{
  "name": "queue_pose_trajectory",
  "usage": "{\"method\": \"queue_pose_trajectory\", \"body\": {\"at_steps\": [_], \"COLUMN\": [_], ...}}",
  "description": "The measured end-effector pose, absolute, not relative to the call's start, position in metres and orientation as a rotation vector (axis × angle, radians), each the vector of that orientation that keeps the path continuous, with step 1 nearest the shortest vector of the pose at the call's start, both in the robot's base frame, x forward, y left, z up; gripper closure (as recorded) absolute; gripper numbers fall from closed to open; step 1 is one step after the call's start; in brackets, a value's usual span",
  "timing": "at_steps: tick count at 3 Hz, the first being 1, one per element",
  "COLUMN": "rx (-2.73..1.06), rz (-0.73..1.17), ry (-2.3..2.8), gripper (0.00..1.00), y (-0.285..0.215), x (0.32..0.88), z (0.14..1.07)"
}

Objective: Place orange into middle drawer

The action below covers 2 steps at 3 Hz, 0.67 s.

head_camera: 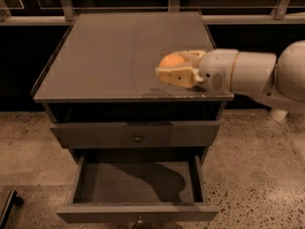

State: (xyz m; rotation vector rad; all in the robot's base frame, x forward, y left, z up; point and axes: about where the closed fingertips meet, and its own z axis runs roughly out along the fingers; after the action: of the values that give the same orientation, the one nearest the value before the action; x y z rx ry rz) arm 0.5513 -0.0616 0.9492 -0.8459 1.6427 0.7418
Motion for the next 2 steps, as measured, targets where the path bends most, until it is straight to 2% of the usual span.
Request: {"method": "queue_pose_trajectory", "body": {"at_steps": [1,2], "rx": [-0.856,-0.859], "rz": [0.767,0.769], "ry": [1.706,1.705], "gripper": [1.00,1.00], "y": [-0.0524,-0.0513], "x": [0.5348,0.5346], "z": [0.9108,0.9108]}}
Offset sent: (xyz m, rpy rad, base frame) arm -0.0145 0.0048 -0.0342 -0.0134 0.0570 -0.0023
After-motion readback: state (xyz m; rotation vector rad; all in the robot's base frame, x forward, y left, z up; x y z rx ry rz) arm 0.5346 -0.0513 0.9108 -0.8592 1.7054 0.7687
